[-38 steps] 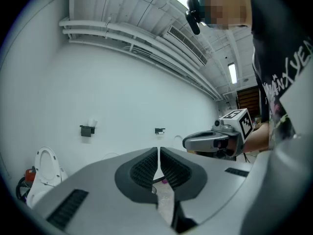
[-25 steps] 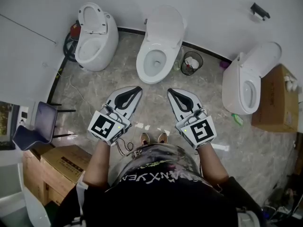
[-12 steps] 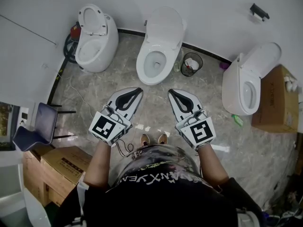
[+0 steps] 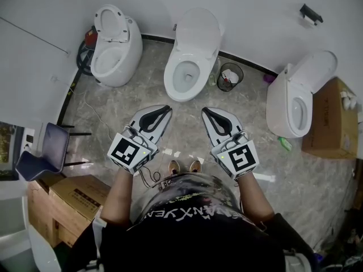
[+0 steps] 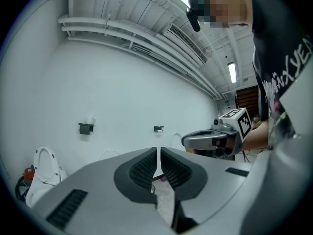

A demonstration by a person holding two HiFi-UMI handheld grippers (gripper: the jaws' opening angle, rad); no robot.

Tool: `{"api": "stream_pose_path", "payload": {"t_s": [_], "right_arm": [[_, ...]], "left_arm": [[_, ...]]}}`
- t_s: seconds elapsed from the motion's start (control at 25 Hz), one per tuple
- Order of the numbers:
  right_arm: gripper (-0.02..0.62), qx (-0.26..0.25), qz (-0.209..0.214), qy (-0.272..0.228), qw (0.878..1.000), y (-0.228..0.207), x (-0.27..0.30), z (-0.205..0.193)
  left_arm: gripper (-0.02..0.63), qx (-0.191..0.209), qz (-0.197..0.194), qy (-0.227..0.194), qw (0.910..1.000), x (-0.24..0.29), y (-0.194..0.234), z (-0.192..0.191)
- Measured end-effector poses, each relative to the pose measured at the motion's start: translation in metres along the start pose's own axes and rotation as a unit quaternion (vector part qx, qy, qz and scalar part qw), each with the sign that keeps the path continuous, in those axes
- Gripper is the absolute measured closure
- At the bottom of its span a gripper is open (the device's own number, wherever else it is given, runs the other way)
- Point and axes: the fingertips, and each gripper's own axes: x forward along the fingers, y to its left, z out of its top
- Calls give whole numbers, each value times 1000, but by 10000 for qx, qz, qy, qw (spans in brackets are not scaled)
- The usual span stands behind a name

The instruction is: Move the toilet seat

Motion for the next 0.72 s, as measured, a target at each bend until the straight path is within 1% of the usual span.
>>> {"api": "stream_pose_path", "payload": {"t_s": [0.12, 0.16, 0.24, 0.4, 0.48, 0.56, 0.64, 0.72], "right_arm": [[589, 14, -25, -121, 9999, -1, -1, -1], [589, 22, -26, -127, 9999, -2, -1, -2], [589, 39, -24, -145, 9999, -1, -2, -1], [588, 72, 14, -131, 9999, 0, -2, -2], [558, 86, 37, -124, 9999, 0, -2, -2], [557, 97, 56, -134, 9998, 1, -2, -2], [523, 116, 72, -147, 9998, 1, -2, -2], [504, 135, 93, -146, 9998, 1, -2, -2]], "left_arm": [[568, 99, -36, 38, 9999, -1, -1, -1], [568, 74, -36, 17, 10000, -1, -1, -1], [543, -33, -31, 4, 10000, -1, 0, -1], [512, 51, -78, 60, 9999, -1, -1, -2], [509, 45, -85, 55, 9999, -1, -1, -2], [506, 9, -72, 20, 10000, -1, -1, -1], [498, -14, -91, 34, 10000, -1, -2, -3], [488, 10, -119, 76, 9999, -1, -3, -5]]}}
